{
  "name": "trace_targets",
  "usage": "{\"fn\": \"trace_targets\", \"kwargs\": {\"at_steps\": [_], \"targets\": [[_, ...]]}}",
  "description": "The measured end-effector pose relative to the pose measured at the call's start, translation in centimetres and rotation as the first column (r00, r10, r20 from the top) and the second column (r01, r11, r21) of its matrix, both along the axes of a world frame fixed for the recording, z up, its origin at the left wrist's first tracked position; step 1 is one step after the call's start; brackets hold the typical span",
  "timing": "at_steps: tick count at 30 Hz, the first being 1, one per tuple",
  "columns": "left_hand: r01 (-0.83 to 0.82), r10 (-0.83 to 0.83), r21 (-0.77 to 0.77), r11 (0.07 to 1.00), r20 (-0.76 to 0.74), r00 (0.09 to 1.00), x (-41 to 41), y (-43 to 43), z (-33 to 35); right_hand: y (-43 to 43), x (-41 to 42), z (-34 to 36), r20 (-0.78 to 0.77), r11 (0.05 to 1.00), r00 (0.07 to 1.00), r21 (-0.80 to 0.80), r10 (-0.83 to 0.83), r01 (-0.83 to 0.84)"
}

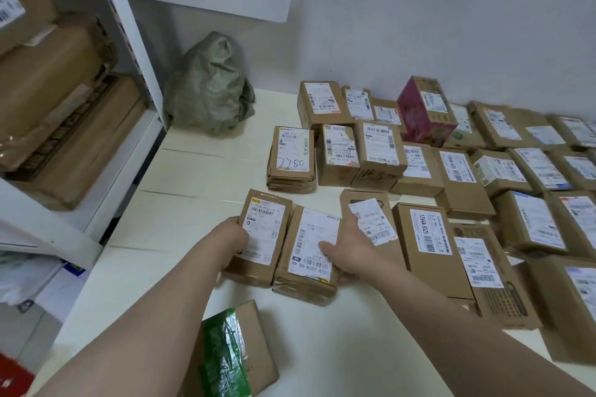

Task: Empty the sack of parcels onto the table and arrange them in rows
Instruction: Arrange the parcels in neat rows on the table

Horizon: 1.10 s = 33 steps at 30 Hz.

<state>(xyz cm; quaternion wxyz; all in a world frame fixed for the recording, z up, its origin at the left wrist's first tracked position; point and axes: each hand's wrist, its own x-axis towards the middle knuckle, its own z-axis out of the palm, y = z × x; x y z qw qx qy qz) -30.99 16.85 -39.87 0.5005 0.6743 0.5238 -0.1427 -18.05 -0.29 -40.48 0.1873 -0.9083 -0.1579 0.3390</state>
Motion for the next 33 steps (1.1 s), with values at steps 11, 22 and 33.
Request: {"fn": "trace_targets", "kwargs": {"at_steps": [11,22,33], "targets": [[-0.144,0.170,-0.173,0.974,0.152,0.974,-0.1,1.2,-2.7,0.1,-1.3,-1.4,0.275,0.963,0.923,-0.057,0.269,-0.264],[-0.046,0.052,0.112,0.993,-0.048,0.998,-5.3,1.5,0.5,-0.6,-6.6,5.0,0.297,0.814,0.811,0.151,0.504,-0.561],[-0.245,0.275,0.148,0.958,-0.244,0.930,-17.7,-6.7,-2.1,-5.6,-16.7,3.5,0.278,0.629,0.623,0.082,0.731,-0.773]]}}
